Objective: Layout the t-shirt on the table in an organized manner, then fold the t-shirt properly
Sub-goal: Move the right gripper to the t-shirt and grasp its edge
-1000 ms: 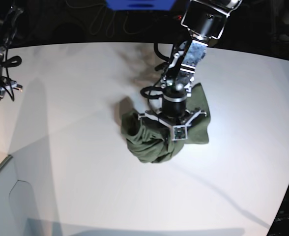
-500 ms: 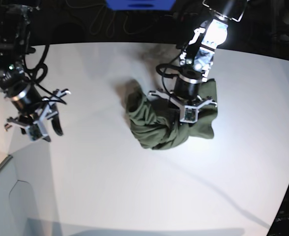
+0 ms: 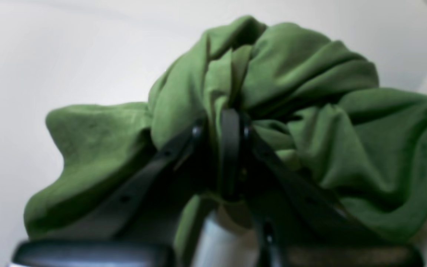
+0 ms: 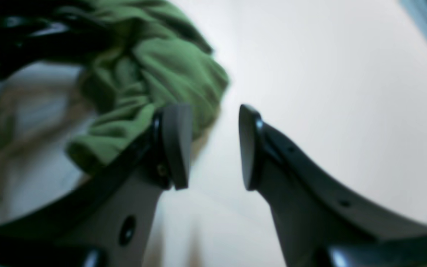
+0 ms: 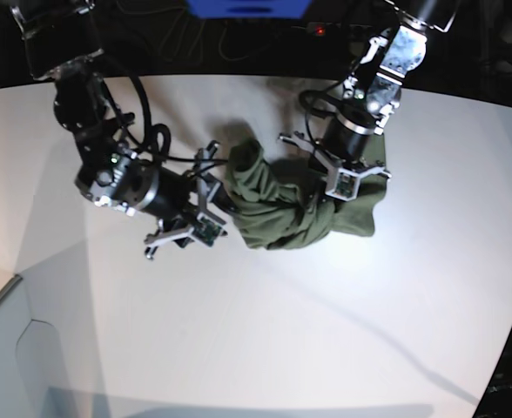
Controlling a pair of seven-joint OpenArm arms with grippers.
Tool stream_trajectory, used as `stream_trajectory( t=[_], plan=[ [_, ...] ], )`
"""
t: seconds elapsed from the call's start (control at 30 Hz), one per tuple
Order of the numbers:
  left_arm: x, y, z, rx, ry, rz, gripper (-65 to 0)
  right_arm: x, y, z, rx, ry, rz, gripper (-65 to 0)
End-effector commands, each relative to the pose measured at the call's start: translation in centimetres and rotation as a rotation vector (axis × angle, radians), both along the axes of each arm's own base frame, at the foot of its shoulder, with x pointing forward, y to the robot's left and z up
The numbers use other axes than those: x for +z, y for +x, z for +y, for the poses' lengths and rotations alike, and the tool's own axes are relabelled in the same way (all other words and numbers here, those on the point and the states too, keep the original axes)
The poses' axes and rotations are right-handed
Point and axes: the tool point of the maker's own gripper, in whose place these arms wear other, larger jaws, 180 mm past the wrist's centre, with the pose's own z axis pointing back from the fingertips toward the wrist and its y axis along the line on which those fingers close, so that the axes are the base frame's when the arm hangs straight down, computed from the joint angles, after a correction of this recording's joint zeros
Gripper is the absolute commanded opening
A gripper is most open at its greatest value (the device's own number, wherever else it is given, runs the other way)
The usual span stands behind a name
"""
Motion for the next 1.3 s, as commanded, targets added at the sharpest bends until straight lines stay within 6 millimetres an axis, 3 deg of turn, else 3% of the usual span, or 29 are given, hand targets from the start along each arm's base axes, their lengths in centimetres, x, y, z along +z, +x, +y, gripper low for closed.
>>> stream_trajectory(
  t=[0.0,0.1,0.27,0.6,0.7,0.93,1.1,1.27],
  plan=[
    [0.8,0.5,-0.1,-0.005,-0.005,-0.031,-64.6,0.9,0.9,0.6,0.029,0.005,-0.037,-43.1],
    [0.9,0.5,-0.1,-0.005,-0.005,-0.032,-64.6,-0.4,1.4,2.2,0.052,-0.037,-0.025,-39.7],
    [1.1,0.8,-0.5,-0.005,-0.013,-0.038,-64.6,-1.7,2.3,2.8,0.051,-0.097,-0.019,-33.9],
    [1.2,0.8,-0.5,-0.005,-0.015,-0.039,-64.6,-3.7,2.0,4.9,0.087,-0.002,-0.001,-34.2],
    [1.2,0.9,-0.5,-0.004,-0.014,-0.041,-64.6,-3.7,2.1,4.9,0.086,0.014,-0.004,-39.7],
    [1.6,0.8,-0.4,-0.008,-0.016,-0.050,-64.6,-3.3,2.5,4.6,0.085,0.010,-0.017,-65.0],
    [3.8,0.9,-0.5,-0.018,-0.025,-0.103,-64.6,-1.0,3.1,3.7,0.066,0.020,-0.090,-65.0],
    [6.4,1.4,-1.1,-0.034,-0.031,-0.123,-64.6,2.9,4.1,2.5,0.013,0.058,-0.195,-65.0]
  ],
)
